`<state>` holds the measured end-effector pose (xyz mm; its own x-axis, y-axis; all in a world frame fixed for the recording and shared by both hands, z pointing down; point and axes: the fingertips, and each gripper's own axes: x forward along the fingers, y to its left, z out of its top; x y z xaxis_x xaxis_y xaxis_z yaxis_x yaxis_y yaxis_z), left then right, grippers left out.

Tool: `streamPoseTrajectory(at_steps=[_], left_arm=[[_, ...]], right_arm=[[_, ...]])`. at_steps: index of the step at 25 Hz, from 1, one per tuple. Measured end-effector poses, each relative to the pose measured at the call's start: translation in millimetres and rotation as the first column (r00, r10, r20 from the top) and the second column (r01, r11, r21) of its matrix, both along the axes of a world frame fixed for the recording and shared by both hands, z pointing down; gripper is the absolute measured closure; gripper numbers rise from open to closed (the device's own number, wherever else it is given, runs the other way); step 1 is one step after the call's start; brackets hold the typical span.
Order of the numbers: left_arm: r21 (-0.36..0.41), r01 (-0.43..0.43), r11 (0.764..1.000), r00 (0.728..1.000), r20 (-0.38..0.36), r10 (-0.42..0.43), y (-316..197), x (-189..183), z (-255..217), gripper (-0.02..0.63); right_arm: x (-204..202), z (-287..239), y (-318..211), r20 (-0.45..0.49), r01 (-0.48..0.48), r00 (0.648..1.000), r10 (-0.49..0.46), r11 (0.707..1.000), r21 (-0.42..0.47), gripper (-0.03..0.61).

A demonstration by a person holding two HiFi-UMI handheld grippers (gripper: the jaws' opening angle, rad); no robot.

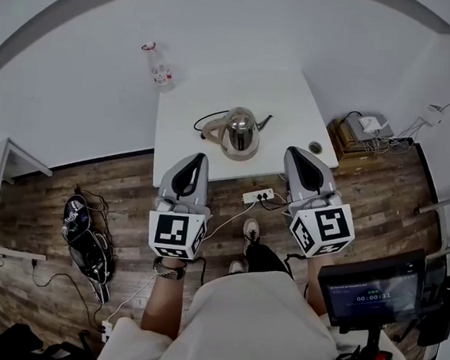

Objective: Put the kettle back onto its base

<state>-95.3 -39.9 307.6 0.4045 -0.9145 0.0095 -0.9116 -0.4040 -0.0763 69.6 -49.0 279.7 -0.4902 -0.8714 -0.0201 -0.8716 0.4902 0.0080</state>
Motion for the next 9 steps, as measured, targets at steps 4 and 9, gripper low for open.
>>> streamPoseTrajectory(at_steps=[4, 9], left_arm=[[0.002, -0.004, 1.0, 1.0, -0.001, 0.004, -2.9, 0.3, -0.3, 0.607], [0.011, -0.008, 1.0, 1.0, 0.001, 0.008, -2.2, -2.9, -2.6, 0.607]], right_arm=[[-1.0, 0.3, -2.9, -0.001, -0.002, 1.0, 0.002, 1.0, -0.003, 0.577], [-5.5, -1.5, -1.0, 0.002, -0.006, 1.0, 0.006, 1.0, 0.0, 0.577]])
